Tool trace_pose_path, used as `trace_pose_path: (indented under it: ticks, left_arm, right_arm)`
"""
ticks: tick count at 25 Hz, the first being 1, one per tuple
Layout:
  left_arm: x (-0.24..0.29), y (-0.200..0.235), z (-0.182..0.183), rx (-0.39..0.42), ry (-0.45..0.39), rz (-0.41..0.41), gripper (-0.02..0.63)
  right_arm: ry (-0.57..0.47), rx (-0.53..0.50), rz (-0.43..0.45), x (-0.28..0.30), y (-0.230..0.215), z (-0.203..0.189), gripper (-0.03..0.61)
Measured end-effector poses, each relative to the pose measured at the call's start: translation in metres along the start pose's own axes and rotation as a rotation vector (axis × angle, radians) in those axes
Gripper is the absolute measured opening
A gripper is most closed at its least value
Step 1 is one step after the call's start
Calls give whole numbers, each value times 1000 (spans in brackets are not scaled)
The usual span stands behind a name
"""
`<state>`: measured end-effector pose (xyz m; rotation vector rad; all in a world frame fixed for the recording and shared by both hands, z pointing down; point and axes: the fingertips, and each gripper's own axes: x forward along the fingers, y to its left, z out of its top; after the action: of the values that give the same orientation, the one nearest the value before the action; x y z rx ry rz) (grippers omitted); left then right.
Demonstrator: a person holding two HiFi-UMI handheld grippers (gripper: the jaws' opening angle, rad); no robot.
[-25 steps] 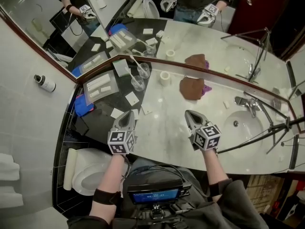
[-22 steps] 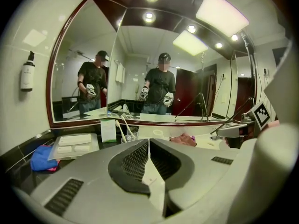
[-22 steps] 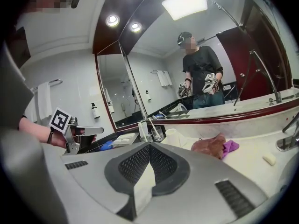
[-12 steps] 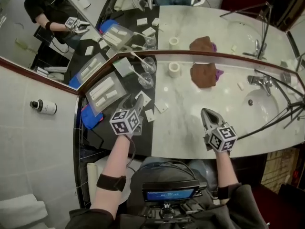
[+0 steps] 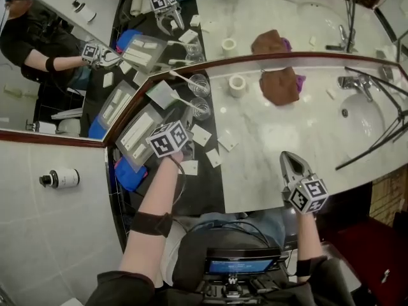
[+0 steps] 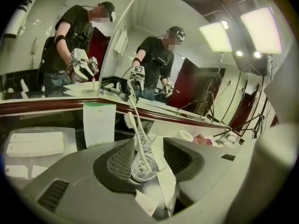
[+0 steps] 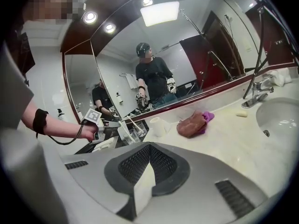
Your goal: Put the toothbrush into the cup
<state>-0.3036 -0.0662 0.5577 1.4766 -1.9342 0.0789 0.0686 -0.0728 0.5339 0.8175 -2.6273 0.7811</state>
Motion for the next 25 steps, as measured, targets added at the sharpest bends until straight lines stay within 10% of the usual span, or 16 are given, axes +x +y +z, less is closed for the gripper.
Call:
trace_pose_path:
  ticks: [25]
  left_arm:
    - [45,22,-6,32,44,90,32]
  right_arm:
    - [16,32,-108,-39,-27,-27,11]
